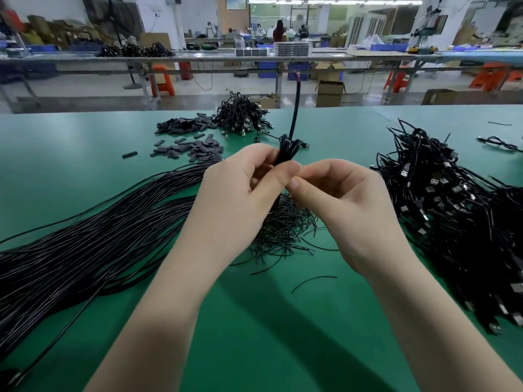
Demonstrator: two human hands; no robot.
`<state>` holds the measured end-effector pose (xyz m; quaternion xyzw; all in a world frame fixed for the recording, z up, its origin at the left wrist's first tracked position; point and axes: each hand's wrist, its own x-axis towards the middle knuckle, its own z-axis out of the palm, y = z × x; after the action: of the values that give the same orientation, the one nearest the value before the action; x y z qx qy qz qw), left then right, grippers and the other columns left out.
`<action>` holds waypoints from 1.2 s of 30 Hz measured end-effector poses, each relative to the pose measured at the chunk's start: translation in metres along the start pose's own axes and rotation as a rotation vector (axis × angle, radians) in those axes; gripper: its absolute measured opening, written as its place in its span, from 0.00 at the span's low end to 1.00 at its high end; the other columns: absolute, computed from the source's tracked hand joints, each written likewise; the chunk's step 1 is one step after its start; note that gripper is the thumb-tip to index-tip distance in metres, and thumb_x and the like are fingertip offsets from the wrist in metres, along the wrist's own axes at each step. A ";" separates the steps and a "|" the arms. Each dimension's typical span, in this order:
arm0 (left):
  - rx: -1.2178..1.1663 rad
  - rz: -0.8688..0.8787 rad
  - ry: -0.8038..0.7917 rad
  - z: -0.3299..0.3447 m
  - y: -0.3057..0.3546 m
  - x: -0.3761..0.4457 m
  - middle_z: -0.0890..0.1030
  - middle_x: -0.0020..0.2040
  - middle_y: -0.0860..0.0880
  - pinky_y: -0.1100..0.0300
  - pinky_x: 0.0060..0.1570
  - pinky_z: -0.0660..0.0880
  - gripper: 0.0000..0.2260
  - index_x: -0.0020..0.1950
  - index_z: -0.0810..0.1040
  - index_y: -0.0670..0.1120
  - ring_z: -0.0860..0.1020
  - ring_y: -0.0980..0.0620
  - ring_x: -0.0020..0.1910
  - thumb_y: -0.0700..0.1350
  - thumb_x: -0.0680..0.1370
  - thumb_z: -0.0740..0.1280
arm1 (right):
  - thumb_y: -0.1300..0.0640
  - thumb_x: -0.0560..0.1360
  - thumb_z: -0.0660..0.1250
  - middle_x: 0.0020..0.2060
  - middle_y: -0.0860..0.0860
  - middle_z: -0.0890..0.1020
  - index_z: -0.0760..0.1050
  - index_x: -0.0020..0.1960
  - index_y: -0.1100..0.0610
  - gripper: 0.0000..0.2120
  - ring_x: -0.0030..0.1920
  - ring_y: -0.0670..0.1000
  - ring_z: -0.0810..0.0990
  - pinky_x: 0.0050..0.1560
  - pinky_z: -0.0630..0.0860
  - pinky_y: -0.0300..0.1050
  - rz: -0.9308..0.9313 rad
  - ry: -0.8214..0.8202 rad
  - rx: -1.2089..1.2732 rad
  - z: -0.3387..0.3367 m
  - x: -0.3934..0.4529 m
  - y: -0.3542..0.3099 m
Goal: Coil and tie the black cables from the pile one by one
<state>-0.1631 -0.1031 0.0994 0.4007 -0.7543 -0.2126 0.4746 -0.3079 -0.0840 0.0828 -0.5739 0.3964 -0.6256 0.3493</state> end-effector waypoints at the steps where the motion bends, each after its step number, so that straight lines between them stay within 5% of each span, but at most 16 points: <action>1: -0.022 -0.016 -0.009 -0.001 0.000 0.001 0.72 0.27 0.60 0.71 0.28 0.66 0.11 0.36 0.73 0.56 0.69 0.59 0.26 0.55 0.77 0.67 | 0.64 0.71 0.74 0.31 0.45 0.83 0.81 0.40 0.55 0.06 0.32 0.40 0.78 0.36 0.73 0.33 -0.055 0.009 -0.075 0.000 0.000 -0.001; 4: -0.213 -0.151 -0.039 -0.002 -0.001 0.002 0.71 0.30 0.50 0.49 0.33 0.74 0.15 0.35 0.77 0.47 0.70 0.47 0.30 0.58 0.74 0.68 | 0.63 0.71 0.74 0.34 0.43 0.83 0.81 0.41 0.54 0.05 0.35 0.41 0.80 0.39 0.73 0.32 -0.321 0.038 -0.371 -0.002 0.000 -0.003; 8: -0.528 -0.406 -0.122 -0.003 0.003 0.002 0.72 0.27 0.53 0.64 0.26 0.72 0.12 0.33 0.81 0.49 0.71 0.56 0.25 0.57 0.67 0.73 | 0.69 0.73 0.72 0.37 0.57 0.81 0.82 0.42 0.65 0.02 0.39 0.56 0.80 0.43 0.76 0.44 -0.814 0.081 -0.761 -0.005 0.000 0.003; 10: -0.692 -0.485 -0.201 -0.006 0.003 0.002 0.76 0.28 0.53 0.67 0.24 0.73 0.11 0.37 0.82 0.48 0.74 0.58 0.25 0.55 0.65 0.72 | 0.69 0.73 0.71 0.37 0.58 0.81 0.82 0.43 0.66 0.02 0.37 0.57 0.80 0.43 0.75 0.44 -0.901 0.109 -0.801 -0.007 0.002 0.005; 16: -0.887 -0.478 -0.316 -0.012 -0.003 0.004 0.83 0.36 0.49 0.66 0.29 0.77 0.06 0.40 0.86 0.47 0.81 0.55 0.32 0.46 0.65 0.76 | 0.65 0.73 0.72 0.38 0.52 0.82 0.82 0.46 0.60 0.03 0.40 0.47 0.80 0.45 0.74 0.34 -0.656 0.078 -0.535 -0.012 0.003 -0.001; 24: -0.801 -0.348 -0.120 -0.002 -0.001 0.003 0.82 0.34 0.50 0.67 0.30 0.76 0.08 0.40 0.83 0.47 0.80 0.56 0.30 0.47 0.64 0.74 | 0.61 0.73 0.74 0.42 0.49 0.81 0.84 0.45 0.58 0.02 0.45 0.46 0.80 0.46 0.76 0.38 -0.650 0.185 -0.618 -0.010 0.003 -0.002; 28: -0.660 -0.215 -0.051 0.001 -0.001 0.002 0.83 0.35 0.52 0.68 0.30 0.73 0.05 0.41 0.83 0.50 0.79 0.58 0.31 0.48 0.67 0.75 | 0.60 0.73 0.73 0.40 0.51 0.79 0.84 0.45 0.57 0.02 0.44 0.44 0.76 0.47 0.70 0.32 -0.597 0.178 -0.697 -0.009 0.001 -0.005; 32: -0.505 -0.050 0.015 0.000 -0.001 0.001 0.84 0.40 0.54 0.59 0.44 0.79 0.01 0.42 0.83 0.55 0.82 0.55 0.40 0.48 0.72 0.73 | 0.59 0.73 0.71 0.38 0.45 0.80 0.82 0.45 0.50 0.05 0.41 0.43 0.77 0.40 0.71 0.36 -0.400 0.050 -0.503 -0.009 -0.001 -0.013; 36: -0.460 0.076 0.017 -0.001 0.001 0.002 0.83 0.40 0.59 0.65 0.44 0.76 0.04 0.43 0.82 0.58 0.82 0.59 0.41 0.47 0.74 0.72 | 0.55 0.73 0.71 0.33 0.43 0.83 0.84 0.42 0.50 0.03 0.31 0.39 0.76 0.33 0.68 0.29 -0.206 -0.025 -0.230 -0.011 -0.002 -0.021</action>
<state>-0.1634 -0.1039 0.1014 0.2552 -0.6964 -0.3577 0.5674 -0.3186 -0.0720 0.1003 -0.6557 0.4001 -0.6013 0.2201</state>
